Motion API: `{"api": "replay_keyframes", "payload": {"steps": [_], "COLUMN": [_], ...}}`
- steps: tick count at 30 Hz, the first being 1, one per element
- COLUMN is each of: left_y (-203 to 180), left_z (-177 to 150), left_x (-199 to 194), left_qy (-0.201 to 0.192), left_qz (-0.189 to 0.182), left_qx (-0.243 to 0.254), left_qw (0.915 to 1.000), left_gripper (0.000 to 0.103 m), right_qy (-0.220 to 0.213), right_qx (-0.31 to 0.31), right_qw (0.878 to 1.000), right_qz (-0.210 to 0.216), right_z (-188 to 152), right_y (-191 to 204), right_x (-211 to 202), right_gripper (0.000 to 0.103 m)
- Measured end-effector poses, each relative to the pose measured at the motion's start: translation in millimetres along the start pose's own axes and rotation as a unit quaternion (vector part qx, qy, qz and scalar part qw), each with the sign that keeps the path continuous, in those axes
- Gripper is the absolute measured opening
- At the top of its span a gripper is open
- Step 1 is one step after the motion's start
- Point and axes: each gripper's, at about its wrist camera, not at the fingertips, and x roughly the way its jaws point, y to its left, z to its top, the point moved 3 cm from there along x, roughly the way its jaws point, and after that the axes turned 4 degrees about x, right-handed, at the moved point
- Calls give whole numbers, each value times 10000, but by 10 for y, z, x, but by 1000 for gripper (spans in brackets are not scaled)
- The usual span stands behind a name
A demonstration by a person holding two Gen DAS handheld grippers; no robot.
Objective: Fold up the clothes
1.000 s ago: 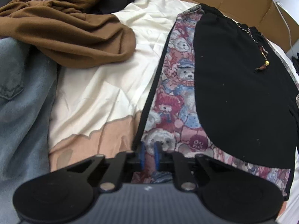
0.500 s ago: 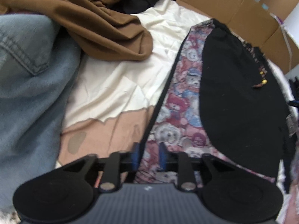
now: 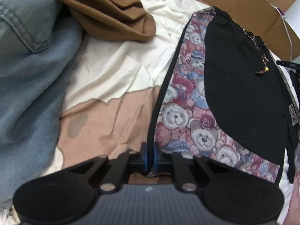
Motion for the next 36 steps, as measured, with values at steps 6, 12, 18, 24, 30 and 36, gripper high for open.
{"api": "replay_keyframes", "payload": {"steps": [6, 12, 18, 24, 30, 36], "left_y": [40, 71, 88, 81, 90, 125], "left_z": [-17, -5, -8, -19, -30, -28], "left_x": [-34, -50, -36, -24, -26, -53], "left_qy": [-65, -80, -83, -90, -126, -196], "left_qz": [19, -19, -12, 17, 12, -41], "left_qx": [-52, -135, -123, -77, -69, -145], "left_qw": [10000, 9999, 9999, 9999, 9999, 9997], "left_gripper": [6, 6, 6, 6, 6, 7], "right_qy": [178, 475, 569, 631, 742, 325], "right_qx": [107, 314, 487, 538, 655, 626], "right_qw": [9997, 9980, 9963, 9956, 9922, 9970], "right_qz": [-154, -258, -423, -438, -757, -311], "right_z": [195, 211, 155, 148, 186, 303], "right_y": [10, -24, -220, -378, -429, -136], "right_x": [297, 515, 599, 589, 582, 353], "right_gripper": [45, 37, 36, 34, 34, 34]}}
